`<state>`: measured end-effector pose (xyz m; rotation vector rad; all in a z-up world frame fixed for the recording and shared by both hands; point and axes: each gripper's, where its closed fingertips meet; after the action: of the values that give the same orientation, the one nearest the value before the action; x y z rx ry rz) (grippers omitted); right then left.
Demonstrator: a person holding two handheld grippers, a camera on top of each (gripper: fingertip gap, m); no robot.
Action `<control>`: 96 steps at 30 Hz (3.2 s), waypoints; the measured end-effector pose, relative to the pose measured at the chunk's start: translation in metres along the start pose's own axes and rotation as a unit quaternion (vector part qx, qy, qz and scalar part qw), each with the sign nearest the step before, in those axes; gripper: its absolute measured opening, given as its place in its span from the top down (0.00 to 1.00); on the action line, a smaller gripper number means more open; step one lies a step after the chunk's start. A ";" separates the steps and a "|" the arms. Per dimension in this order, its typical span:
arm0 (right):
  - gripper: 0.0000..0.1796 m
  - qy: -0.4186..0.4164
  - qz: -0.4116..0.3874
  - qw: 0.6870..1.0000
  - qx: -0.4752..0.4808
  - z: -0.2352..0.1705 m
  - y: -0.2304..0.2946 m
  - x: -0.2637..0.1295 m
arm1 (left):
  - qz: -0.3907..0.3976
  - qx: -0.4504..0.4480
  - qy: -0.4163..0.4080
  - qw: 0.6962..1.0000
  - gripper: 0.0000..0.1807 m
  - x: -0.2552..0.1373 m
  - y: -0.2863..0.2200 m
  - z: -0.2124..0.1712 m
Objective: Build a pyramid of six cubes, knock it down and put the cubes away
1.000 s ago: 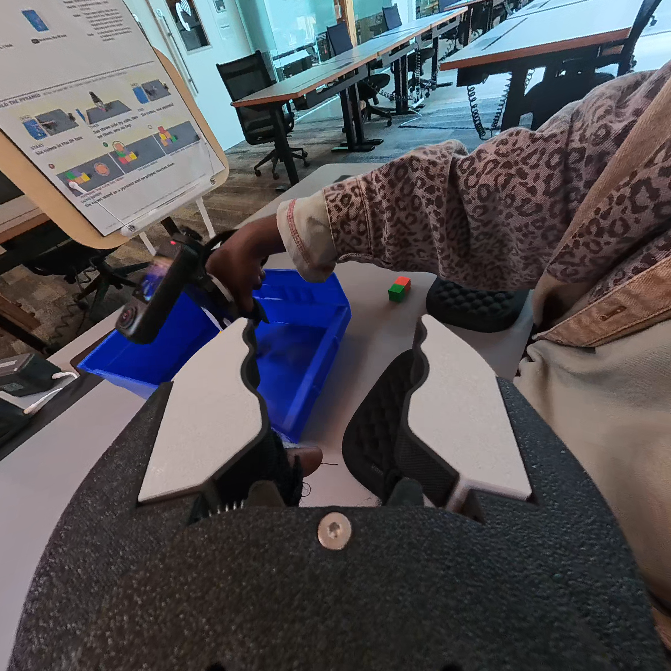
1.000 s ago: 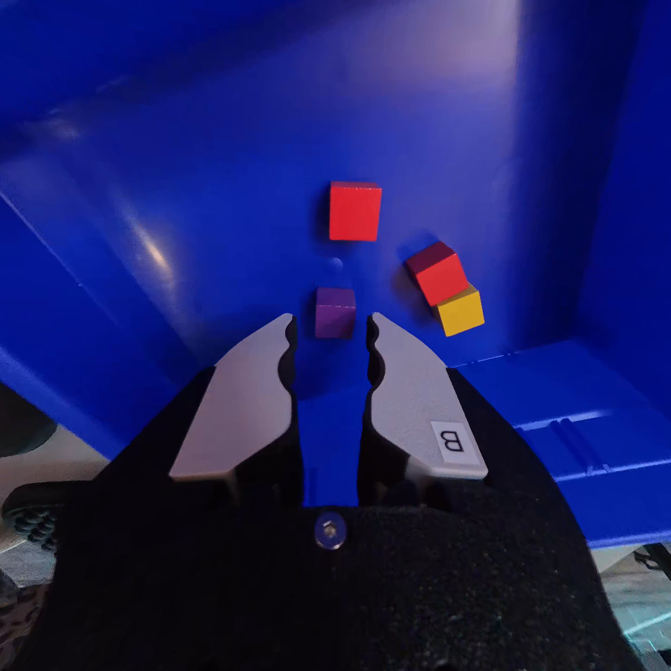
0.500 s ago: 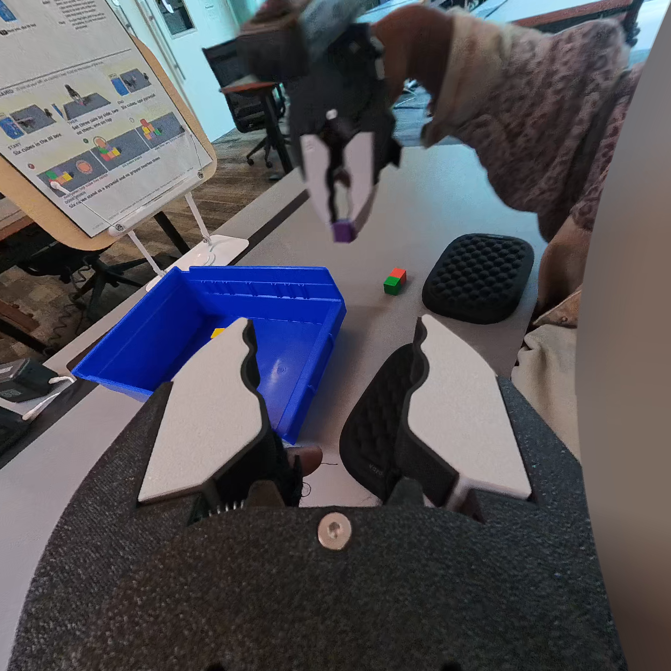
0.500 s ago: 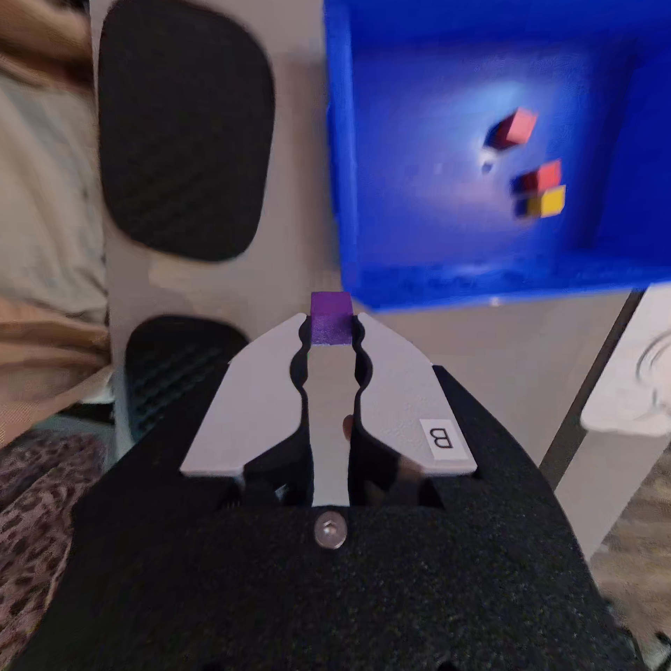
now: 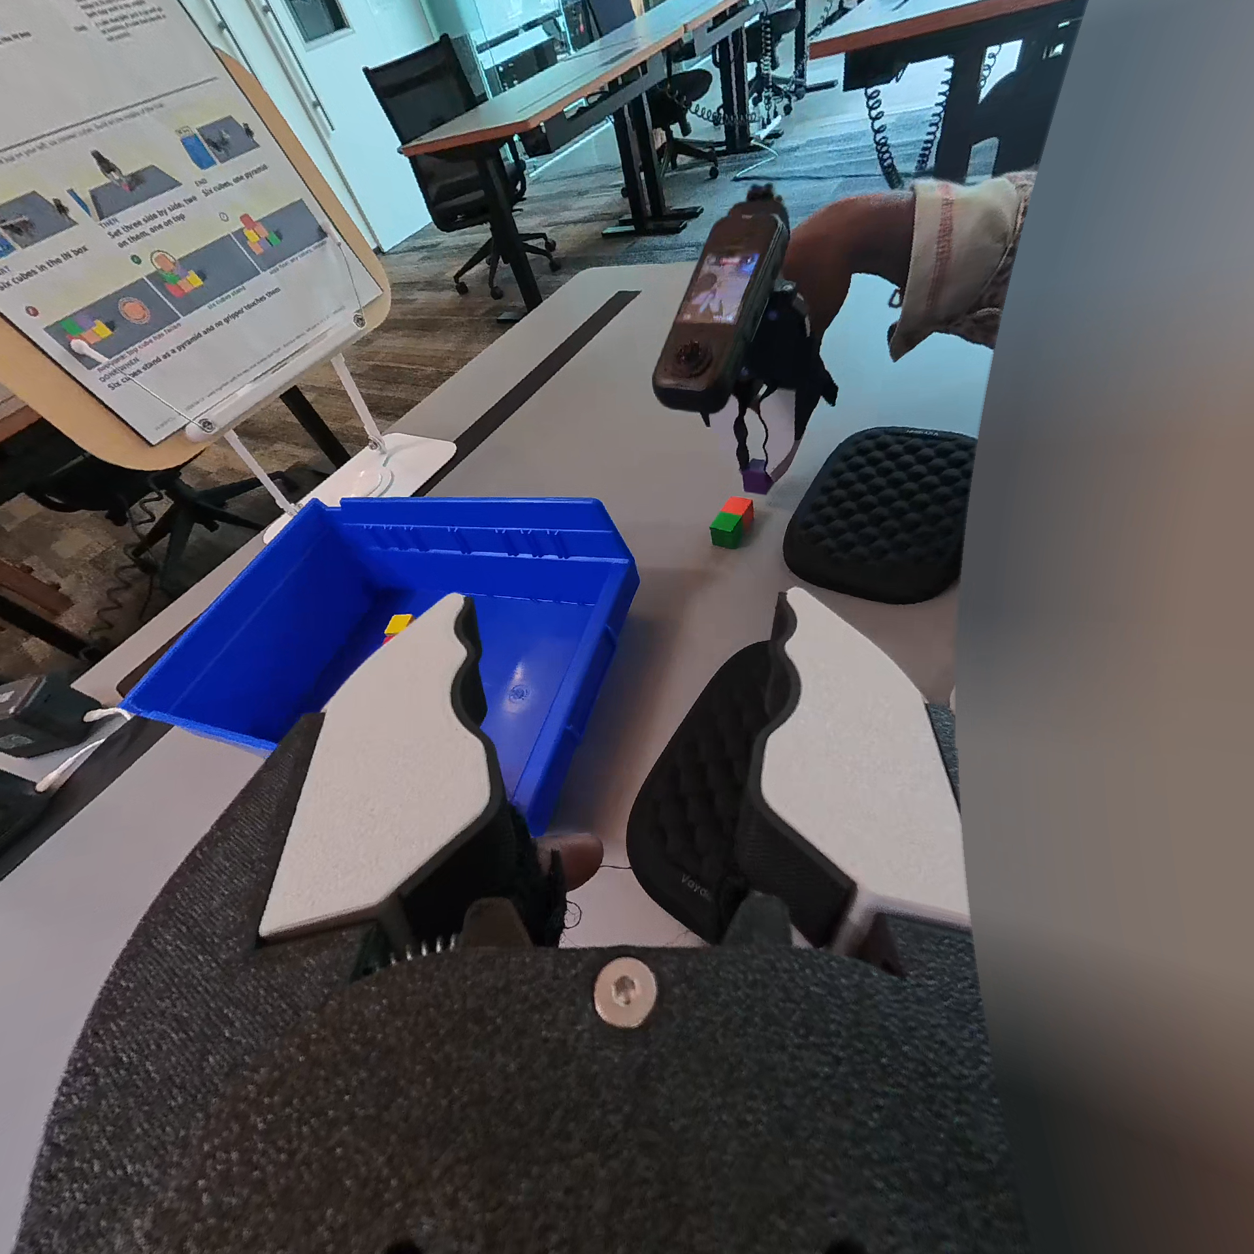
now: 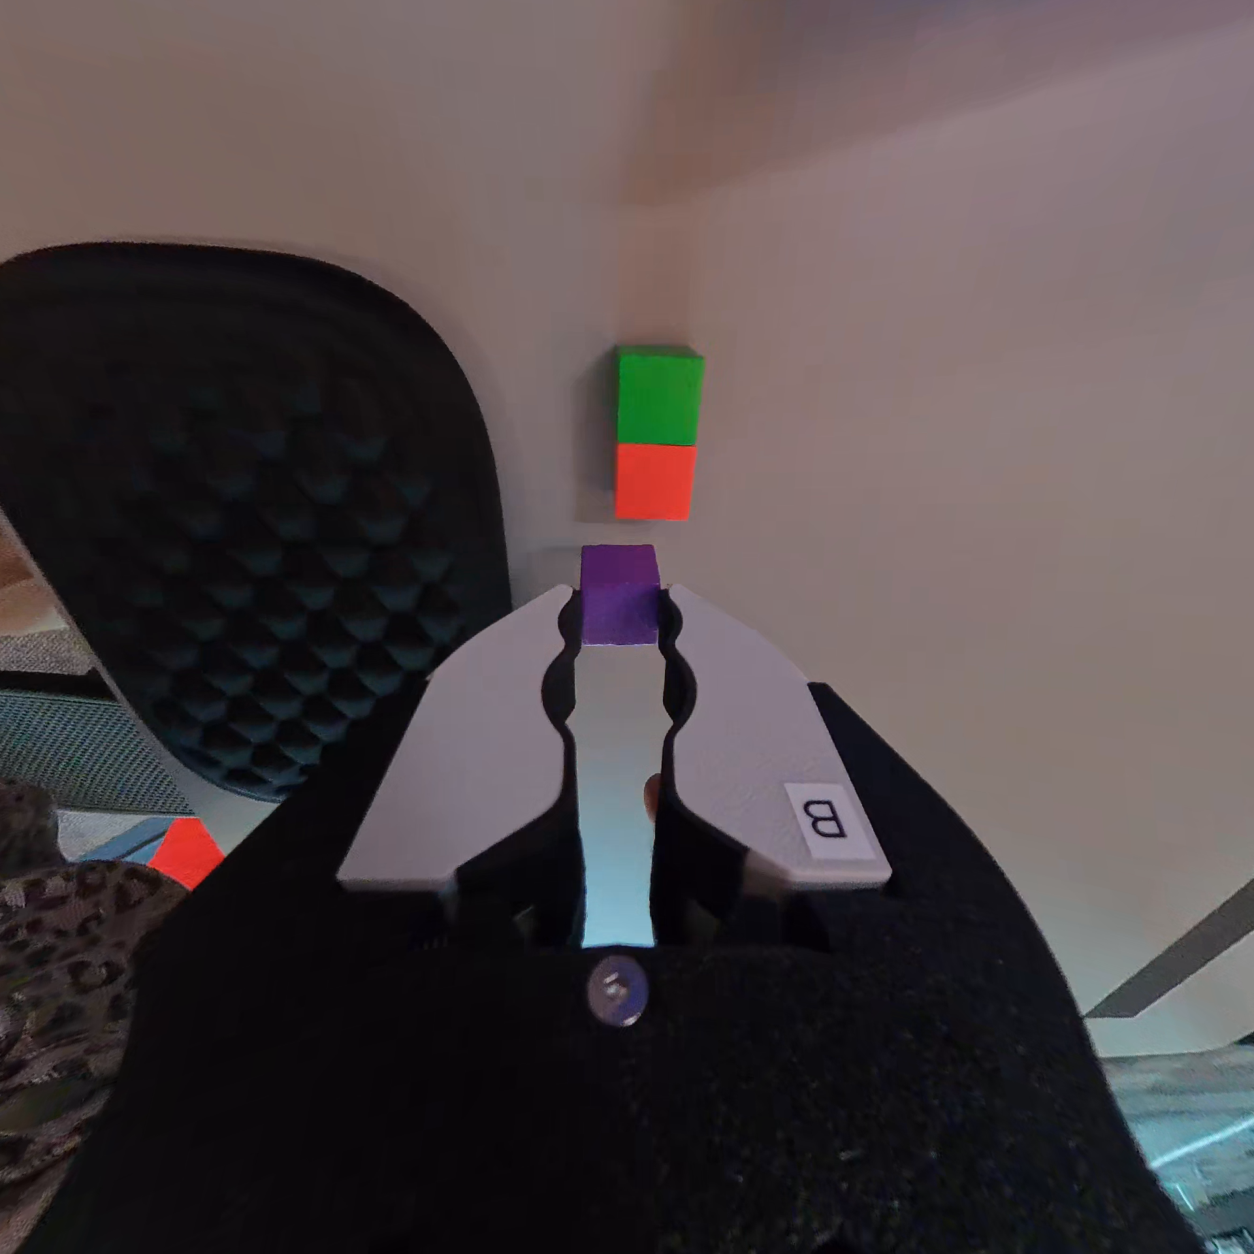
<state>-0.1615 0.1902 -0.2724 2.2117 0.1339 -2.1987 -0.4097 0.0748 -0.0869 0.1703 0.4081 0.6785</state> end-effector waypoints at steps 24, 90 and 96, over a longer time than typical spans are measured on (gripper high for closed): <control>0.86 -0.006 -0.002 1.000 0.024 -0.008 -0.004 0.021 | -0.005 -0.001 0.002 1.000 0.55 0.001 -0.001 -0.001; 0.78 -0.080 0.008 0.996 0.041 0.296 -0.155 0.014 | 0.068 -0.049 -0.026 0.996 0.55 -0.041 0.035 -0.019; 0.88 -0.075 -0.023 0.997 0.011 0.291 -0.152 0.010 | 0.054 -0.039 -0.016 0.998 0.55 -0.033 0.031 -0.019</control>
<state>-0.4631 0.3202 -0.2776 2.0645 0.1608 -2.3905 -0.4587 0.0781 -0.0851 0.1288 0.3424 0.7955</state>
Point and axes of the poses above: each gripper's, where its closed fingertips meet, x out along the fingers, z out of its top, y = z × x across the jaws, and after that the axes turned 2 degrees about x, right-handed
